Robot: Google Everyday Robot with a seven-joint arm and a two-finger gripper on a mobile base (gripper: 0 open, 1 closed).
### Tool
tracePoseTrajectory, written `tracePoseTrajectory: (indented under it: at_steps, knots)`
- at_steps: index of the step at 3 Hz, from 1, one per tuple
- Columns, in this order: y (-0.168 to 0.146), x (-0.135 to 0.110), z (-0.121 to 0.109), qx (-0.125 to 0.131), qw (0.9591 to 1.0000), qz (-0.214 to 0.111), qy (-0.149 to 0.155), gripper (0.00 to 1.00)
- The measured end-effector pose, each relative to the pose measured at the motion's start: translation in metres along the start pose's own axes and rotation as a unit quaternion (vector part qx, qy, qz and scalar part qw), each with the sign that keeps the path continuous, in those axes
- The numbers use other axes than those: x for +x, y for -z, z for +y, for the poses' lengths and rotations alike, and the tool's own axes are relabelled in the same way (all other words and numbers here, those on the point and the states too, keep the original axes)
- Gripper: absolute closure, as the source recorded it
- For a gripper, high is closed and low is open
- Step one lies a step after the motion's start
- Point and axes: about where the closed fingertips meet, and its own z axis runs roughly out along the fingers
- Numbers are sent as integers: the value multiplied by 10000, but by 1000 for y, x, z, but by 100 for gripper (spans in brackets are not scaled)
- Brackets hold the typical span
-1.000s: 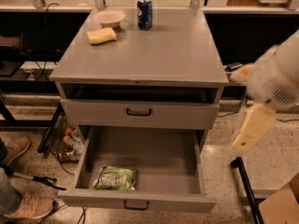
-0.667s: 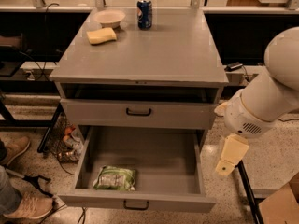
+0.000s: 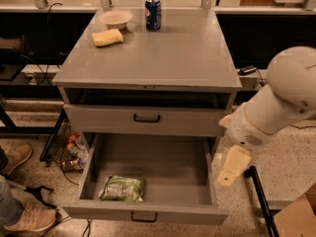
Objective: Pick green jalapeno chip bag from middle drawer and place on counter
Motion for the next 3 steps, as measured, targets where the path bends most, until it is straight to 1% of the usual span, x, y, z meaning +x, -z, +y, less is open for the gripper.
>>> tracePoseTrajectory:
  at_steps: [1, 2, 3]
  knots:
    - [-66, -7, -22, -208, 9969, -734, -192, 0]
    - [-128, -31, -41, -279, 9865, -1549, -448, 0]
    - [-174, -58, -56, -342, 9768, -2042, -543, 0]
